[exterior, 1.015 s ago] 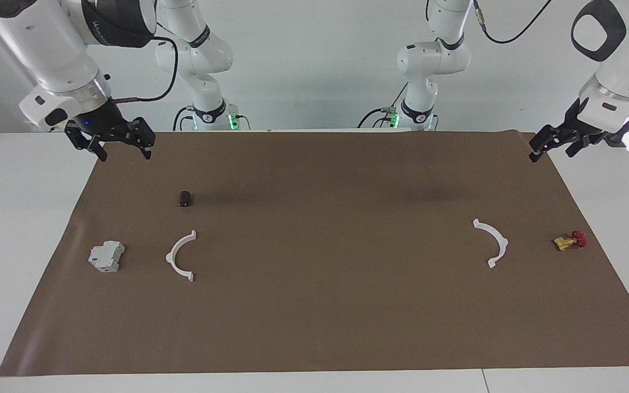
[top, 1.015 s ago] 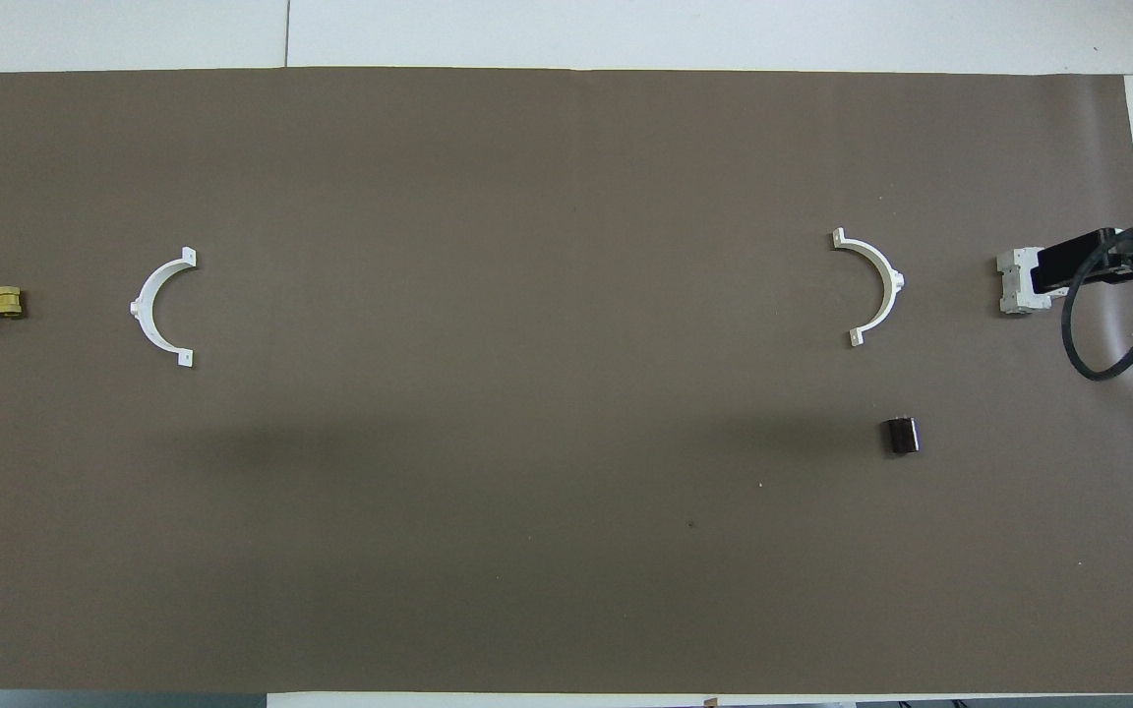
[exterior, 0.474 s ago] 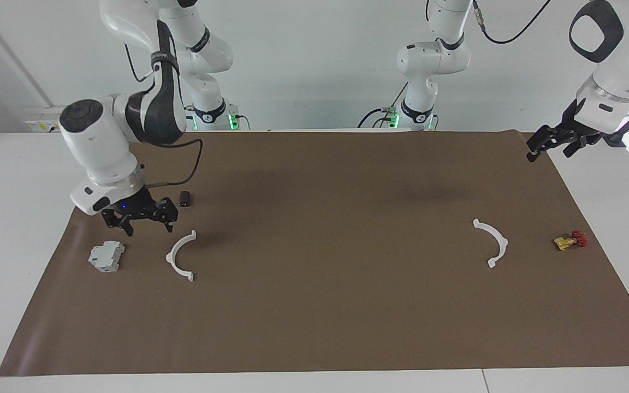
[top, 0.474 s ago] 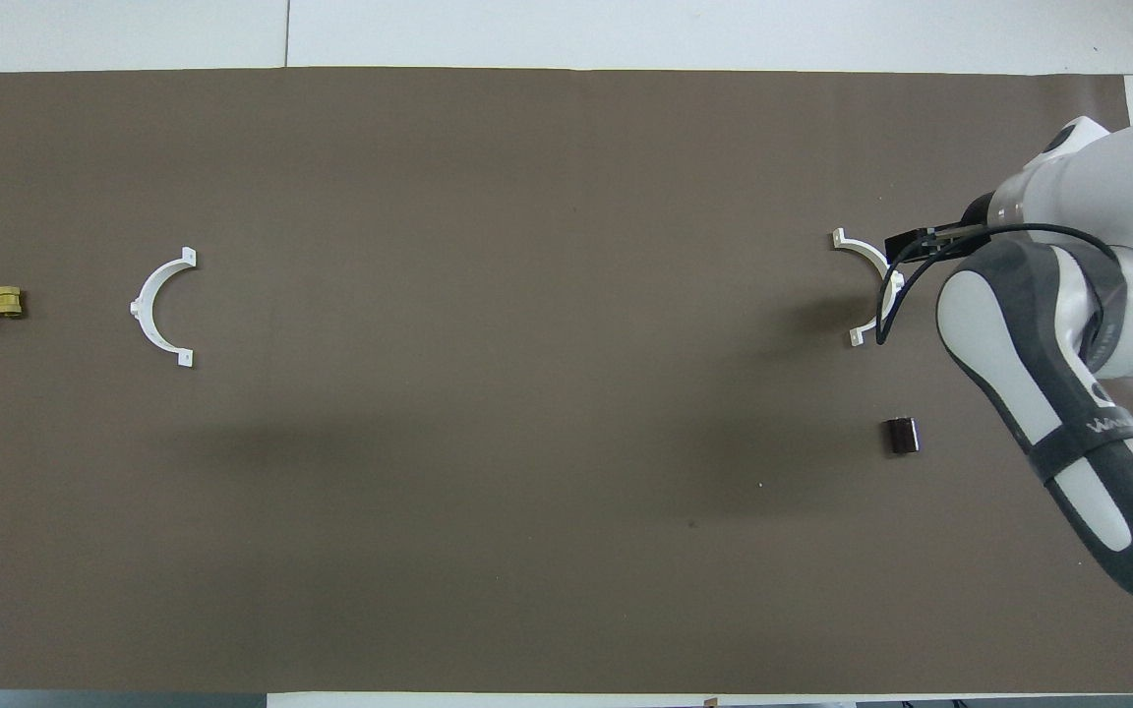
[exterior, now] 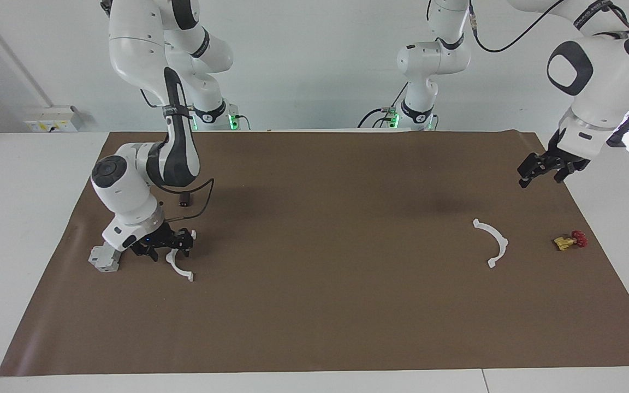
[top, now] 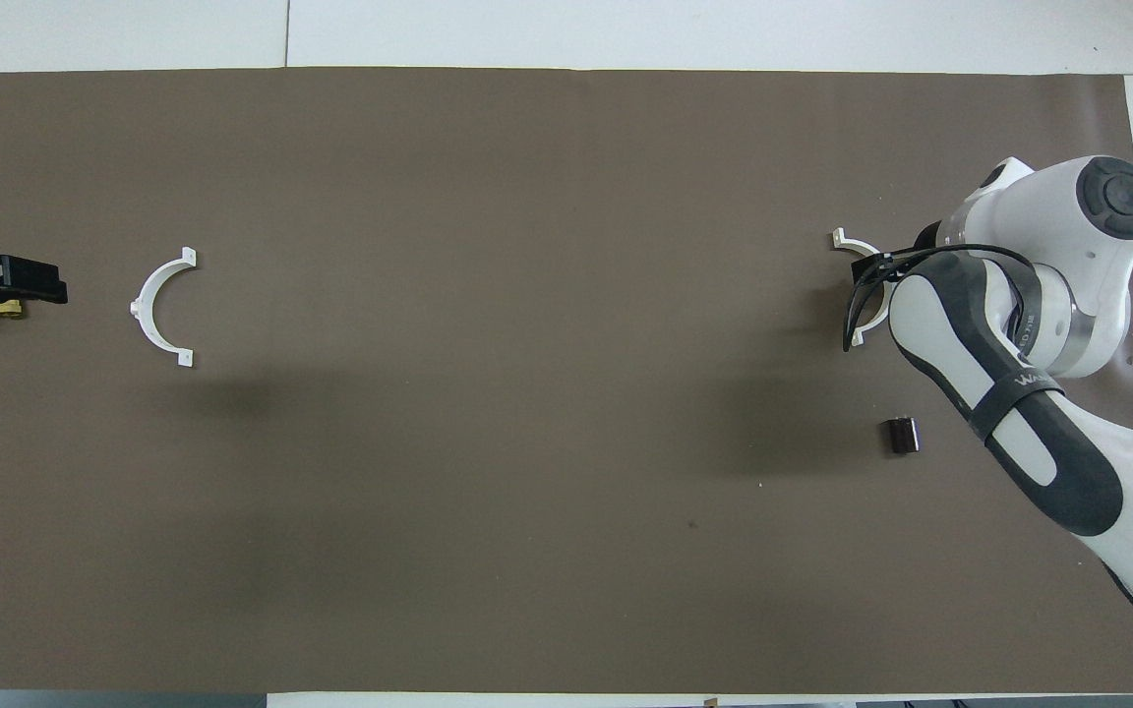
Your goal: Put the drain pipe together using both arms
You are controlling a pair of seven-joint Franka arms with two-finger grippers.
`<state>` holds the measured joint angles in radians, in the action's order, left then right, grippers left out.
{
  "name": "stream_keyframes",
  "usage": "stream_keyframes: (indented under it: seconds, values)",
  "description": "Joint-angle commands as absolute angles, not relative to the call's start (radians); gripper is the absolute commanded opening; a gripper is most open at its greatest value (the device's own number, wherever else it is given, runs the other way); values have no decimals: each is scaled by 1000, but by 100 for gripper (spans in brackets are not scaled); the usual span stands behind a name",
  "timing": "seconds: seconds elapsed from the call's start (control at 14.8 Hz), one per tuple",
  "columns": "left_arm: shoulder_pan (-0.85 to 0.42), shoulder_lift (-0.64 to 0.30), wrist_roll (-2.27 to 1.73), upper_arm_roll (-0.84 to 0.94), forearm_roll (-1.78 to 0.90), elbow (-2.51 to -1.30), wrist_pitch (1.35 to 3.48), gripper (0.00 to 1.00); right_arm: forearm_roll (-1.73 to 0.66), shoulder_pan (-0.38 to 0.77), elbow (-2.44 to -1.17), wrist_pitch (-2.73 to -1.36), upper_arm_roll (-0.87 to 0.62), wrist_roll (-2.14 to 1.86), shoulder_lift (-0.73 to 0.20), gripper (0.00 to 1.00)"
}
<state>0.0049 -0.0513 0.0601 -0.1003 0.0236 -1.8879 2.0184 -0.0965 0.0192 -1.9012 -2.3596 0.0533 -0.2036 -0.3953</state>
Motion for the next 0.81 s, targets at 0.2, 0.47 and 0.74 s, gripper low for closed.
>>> stream_keyframes:
  seconds: [0.2, 0.47, 0.74]
  values:
    - [2, -198, 66, -101, 43, -2005, 2331, 100, -120, -5, -1930, -2407, 48, -299, -400, 47]
    - [-8, -274, 64, -101, 43, -2016, 2422, 100, -120, 0, -1931, -2408, 48, -296, -400, 9]
    - [-2, -334, 69, -101, 43, -2016, 2493, 99, -123, 34, -1815, -2283, 34, -258, -403, 0]
